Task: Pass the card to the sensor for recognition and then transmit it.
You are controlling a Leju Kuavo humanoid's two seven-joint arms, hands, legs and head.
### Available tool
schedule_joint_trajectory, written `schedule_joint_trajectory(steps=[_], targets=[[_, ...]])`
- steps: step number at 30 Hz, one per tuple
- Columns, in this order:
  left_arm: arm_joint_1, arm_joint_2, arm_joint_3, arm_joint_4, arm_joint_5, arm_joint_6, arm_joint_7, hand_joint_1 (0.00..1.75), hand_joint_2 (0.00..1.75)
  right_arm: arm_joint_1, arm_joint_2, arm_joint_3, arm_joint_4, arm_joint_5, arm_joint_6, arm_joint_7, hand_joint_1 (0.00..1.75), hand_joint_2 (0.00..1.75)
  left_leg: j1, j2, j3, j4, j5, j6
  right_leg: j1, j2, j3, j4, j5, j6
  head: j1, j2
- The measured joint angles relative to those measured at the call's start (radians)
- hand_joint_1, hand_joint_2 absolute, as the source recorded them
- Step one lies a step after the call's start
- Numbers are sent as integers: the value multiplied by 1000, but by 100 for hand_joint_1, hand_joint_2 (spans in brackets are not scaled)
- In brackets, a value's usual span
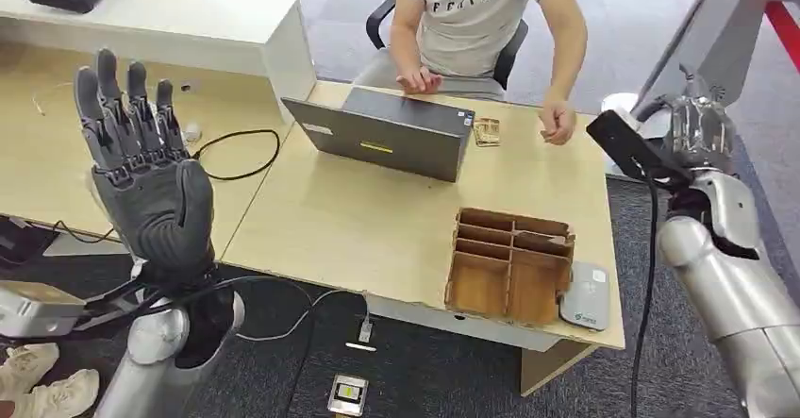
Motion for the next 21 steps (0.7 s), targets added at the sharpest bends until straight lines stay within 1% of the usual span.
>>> schedule_joint_trajectory(steps=[9,11,16,21], targets=[[18,3,-2,0,-19,8,13,0,175,95,-69,-59,-174,-30,-38,28,175,175,0,0,0,0,0,0,0,0,0,0,0,0,0,0],[26,4,-2,-3,-21,15,15,0,175,136,-90,-79,-212,-41,-52,38,175,175,0,0,0,0,0,0,0,0,0,0,0,0,0,0],[43,6,0,-9,-30,22,18,0,175,257,-134,-132,-278,-85,-119,39,175,175,0,0,0,0,0,0,0,0,1,-1,0,0,0,0],[60,8,3,-17,-34,23,18,0,175,385,-166,-188,-294,-145,-186,19,175,175,0,0,0,0,-1,1,0,0,1,-1,0,0,0,0]])
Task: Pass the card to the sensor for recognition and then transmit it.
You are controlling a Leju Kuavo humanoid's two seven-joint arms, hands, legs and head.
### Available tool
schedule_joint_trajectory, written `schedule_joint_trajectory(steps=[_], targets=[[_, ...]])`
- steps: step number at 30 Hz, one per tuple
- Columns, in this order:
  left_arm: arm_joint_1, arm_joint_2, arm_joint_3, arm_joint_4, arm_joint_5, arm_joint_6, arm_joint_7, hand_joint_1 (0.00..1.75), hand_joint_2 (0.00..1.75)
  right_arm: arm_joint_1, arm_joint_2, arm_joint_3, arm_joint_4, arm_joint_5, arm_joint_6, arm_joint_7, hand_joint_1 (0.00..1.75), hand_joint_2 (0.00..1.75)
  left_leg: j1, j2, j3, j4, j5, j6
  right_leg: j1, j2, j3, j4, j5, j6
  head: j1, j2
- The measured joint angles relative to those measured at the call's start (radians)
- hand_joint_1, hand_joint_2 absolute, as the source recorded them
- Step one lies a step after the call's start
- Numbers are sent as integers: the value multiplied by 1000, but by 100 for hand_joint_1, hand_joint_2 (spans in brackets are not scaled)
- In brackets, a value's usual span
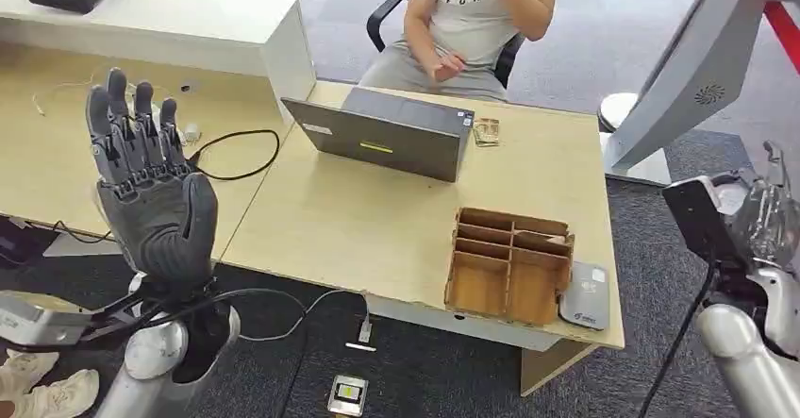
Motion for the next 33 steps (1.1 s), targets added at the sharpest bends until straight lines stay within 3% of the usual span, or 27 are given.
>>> schedule_joint_trajectory(steps=[12,33], targets=[[14,0,8,-6,-8,-9,19,0,175,184,-14,-104,26,-108,-65,-72,175,175,0,0,0,-1,0,0,0,0,0,0,0,0,0,0],[17,0,19,-6,-8,-33,27,0,175,273,125,-88,135,-144,-7,-150,175,175,0,0,0,-1,0,0,0,0,0,0,0,0,0,0]])
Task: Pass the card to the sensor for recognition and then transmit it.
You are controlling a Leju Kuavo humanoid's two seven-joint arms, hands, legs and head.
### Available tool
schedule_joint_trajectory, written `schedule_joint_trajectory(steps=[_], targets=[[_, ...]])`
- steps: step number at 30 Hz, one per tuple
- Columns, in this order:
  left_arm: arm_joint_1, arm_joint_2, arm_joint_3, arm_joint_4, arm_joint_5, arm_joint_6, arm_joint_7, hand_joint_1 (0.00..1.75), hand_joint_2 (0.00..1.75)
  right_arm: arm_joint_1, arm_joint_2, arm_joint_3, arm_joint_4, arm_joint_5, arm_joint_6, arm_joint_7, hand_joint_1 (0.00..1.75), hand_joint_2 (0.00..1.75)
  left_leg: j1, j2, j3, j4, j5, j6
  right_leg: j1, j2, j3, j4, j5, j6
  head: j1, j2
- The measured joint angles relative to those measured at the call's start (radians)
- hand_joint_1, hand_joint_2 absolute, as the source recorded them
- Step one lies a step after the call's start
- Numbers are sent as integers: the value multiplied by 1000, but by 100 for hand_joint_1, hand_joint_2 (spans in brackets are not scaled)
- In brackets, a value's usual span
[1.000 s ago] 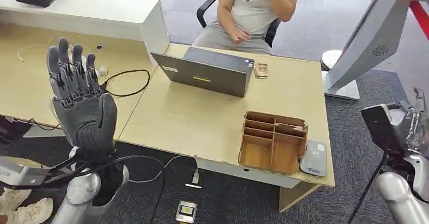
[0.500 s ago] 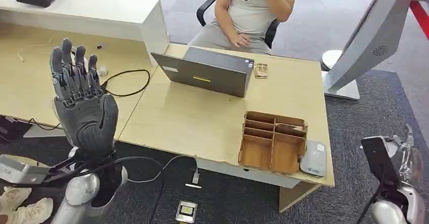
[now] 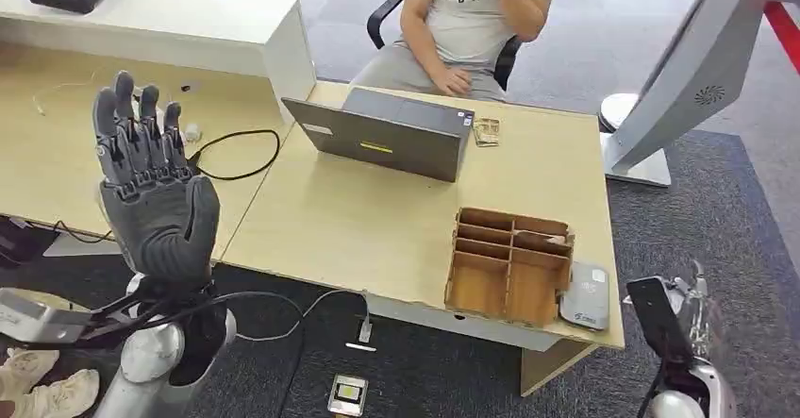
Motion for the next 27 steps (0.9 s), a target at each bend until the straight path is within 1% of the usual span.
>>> schedule_joint_trajectory(steps=[8,27], targets=[[8,0,2,-4,-9,6,5,0,175,1,44,12,55,-3,16,-32,175,175,0,0,0,0,0,0,0,0,0,0,0,0,0,0],[23,0,5,-20,-24,34,5,0,175,-21,117,61,142,-13,61,-61,175,175,0,0,1,0,0,0,0,0,1,0,0,0,0,0]])
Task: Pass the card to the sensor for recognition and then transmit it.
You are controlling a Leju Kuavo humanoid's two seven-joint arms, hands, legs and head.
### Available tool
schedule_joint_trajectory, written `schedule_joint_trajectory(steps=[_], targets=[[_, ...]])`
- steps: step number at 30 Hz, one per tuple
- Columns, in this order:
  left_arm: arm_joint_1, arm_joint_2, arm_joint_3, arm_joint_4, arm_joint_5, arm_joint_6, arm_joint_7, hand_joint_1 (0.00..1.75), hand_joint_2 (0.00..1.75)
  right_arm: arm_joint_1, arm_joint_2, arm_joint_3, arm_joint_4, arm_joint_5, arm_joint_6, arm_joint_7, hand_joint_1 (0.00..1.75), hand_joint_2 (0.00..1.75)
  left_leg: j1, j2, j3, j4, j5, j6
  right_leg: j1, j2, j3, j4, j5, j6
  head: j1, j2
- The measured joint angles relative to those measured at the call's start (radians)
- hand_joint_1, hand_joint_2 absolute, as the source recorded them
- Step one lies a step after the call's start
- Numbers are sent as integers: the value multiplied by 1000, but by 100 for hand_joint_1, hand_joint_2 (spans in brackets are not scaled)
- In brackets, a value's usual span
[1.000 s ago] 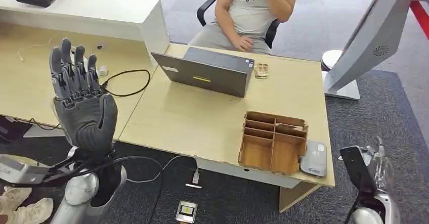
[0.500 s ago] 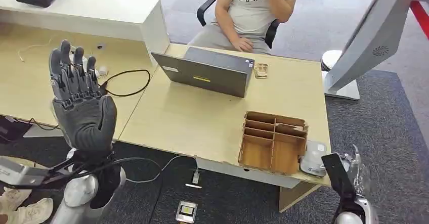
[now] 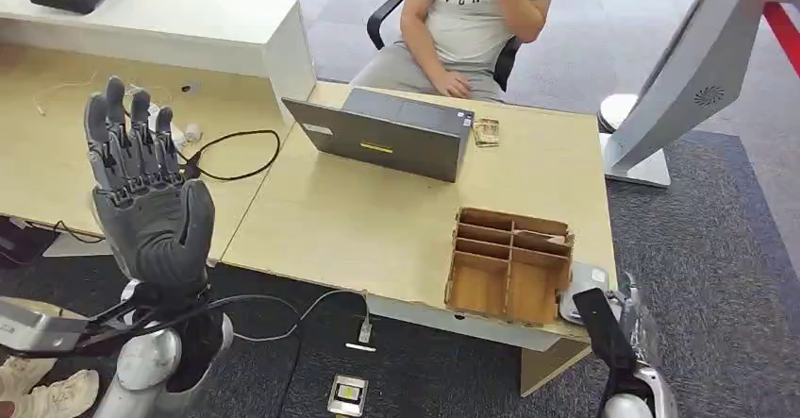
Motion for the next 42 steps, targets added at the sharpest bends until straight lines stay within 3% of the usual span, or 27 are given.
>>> schedule_joint_trajectory(steps=[12,27,33,42], targets=[[11,5,-1,-26,-19,65,-9,0,175,-42,24,34,56,-31,-3,-34,175,175,0,0,1,0,0,0,0,0,1,0,0,0,0,0],[22,14,-1,-38,-19,68,-13,0,175,-69,13,50,71,-56,-39,-34,175,175,0,0,1,0,0,0,0,0,1,0,0,0,0,0],[23,14,-1,-38,-17,60,-14,0,175,-72,-19,51,11,-30,-57,0,175,175,0,0,1,0,0,0,0,0,1,0,0,0,0,0],[23,15,-1,-37,-14,53,-16,0,175,-83,-77,43,-169,78,-22,68,175,175,0,0,1,0,0,0,0,0,1,0,0,0,0,0]])
